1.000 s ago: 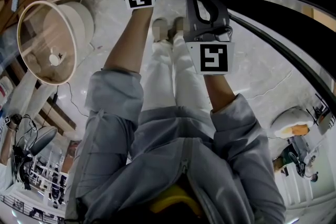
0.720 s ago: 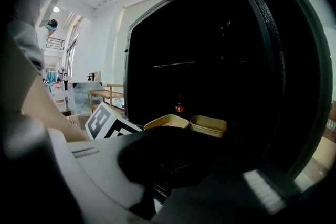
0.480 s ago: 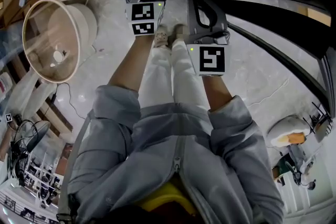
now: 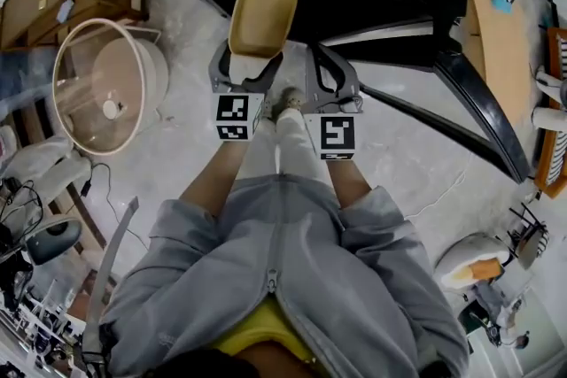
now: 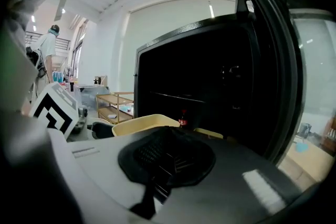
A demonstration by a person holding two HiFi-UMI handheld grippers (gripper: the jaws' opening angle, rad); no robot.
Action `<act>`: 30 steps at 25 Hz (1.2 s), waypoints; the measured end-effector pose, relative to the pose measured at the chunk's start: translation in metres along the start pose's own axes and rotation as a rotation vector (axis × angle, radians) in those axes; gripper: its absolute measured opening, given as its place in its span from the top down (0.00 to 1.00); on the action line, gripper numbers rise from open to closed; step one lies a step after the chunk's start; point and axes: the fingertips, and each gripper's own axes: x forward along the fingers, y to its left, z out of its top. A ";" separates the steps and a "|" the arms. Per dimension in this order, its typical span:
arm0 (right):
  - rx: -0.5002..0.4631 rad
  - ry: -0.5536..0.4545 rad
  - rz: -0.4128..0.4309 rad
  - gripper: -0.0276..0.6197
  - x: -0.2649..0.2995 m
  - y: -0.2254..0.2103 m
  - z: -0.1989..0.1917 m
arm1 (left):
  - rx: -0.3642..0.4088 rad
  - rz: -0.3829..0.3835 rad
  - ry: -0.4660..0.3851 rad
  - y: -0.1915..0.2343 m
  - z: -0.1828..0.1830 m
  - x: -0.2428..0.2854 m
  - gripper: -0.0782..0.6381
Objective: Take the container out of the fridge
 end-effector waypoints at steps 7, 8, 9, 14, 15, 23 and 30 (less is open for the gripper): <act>-0.015 -0.052 0.015 0.96 -0.037 0.009 0.053 | 0.018 -0.009 -0.039 -0.018 0.052 -0.061 0.27; -0.021 -0.057 0.016 0.96 -0.042 0.009 0.060 | 0.023 -0.008 -0.046 -0.020 0.060 -0.068 0.27; -0.028 -0.063 0.018 0.96 -0.046 0.010 0.067 | 0.028 -0.006 -0.058 -0.021 0.068 -0.074 0.27; -0.058 -0.129 0.017 0.96 -0.058 0.015 0.107 | 0.056 0.001 -0.135 -0.022 0.111 -0.103 0.27; -0.060 -0.142 0.014 0.96 -0.060 0.015 0.115 | 0.062 0.000 -0.148 -0.022 0.117 -0.108 0.27; -0.135 -0.226 -0.013 0.96 -0.065 0.006 0.156 | 0.072 0.017 -0.228 -0.019 0.162 -0.118 0.27; -0.136 -0.233 -0.041 0.96 -0.075 0.003 0.165 | 0.063 0.033 -0.230 -0.018 0.178 -0.121 0.27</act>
